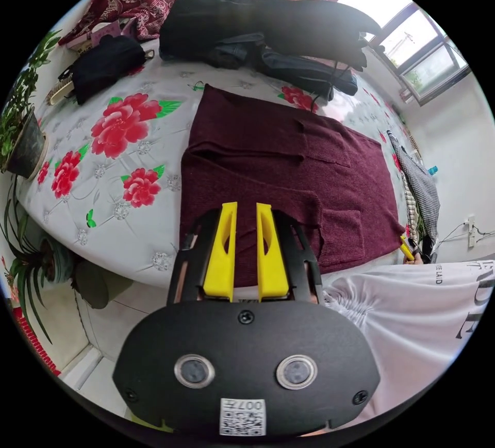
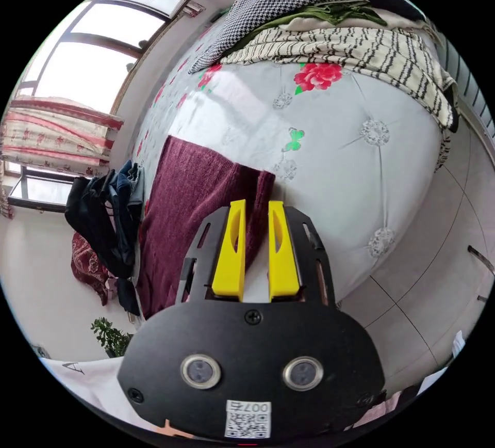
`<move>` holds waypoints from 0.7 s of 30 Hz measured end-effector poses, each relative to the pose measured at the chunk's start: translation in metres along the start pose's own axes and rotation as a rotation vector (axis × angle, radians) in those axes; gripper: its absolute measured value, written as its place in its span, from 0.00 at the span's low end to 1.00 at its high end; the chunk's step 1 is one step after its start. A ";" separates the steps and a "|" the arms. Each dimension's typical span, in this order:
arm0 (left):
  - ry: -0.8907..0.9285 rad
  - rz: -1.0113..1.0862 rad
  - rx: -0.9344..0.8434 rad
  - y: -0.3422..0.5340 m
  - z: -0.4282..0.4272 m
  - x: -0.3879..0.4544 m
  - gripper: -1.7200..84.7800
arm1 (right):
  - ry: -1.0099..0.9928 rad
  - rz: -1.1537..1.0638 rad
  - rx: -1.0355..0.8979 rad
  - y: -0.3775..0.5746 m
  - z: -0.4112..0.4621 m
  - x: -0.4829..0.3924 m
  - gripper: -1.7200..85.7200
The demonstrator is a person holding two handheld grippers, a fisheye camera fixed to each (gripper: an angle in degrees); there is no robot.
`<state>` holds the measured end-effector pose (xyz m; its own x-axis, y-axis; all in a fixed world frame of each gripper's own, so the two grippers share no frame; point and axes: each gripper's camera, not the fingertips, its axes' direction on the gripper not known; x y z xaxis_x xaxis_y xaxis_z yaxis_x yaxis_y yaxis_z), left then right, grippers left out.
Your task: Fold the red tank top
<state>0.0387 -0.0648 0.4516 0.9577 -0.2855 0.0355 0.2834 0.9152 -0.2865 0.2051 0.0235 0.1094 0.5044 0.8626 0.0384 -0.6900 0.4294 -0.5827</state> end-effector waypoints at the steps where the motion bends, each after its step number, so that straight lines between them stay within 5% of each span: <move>1: 0.001 -0.006 0.006 0.004 0.000 0.001 0.09 | -0.014 -0.022 -0.015 -0.007 0.004 -0.010 0.03; 6: 0.020 -0.078 0.020 0.026 -0.005 -0.006 0.09 | -0.277 -0.564 -0.136 -0.023 0.013 -0.146 0.02; 11: 0.043 -0.105 0.060 0.048 -0.015 -0.010 0.08 | -0.456 -1.429 -0.623 0.112 0.038 -0.326 0.02; 16: 0.066 -0.057 0.061 0.054 -0.011 0.004 0.09 | -0.413 -1.604 -1.054 0.233 0.120 -0.332 0.02; 21: 0.100 0.058 0.003 0.049 0.010 0.032 0.09 | -0.322 -1.487 -1.185 0.270 0.176 -0.314 0.04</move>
<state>0.0836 -0.0262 0.4479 0.9627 -0.2593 -0.0771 0.2284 0.9318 -0.2822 -0.2312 -0.0847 0.0826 0.0697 0.1003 0.9925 0.8583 0.5011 -0.1109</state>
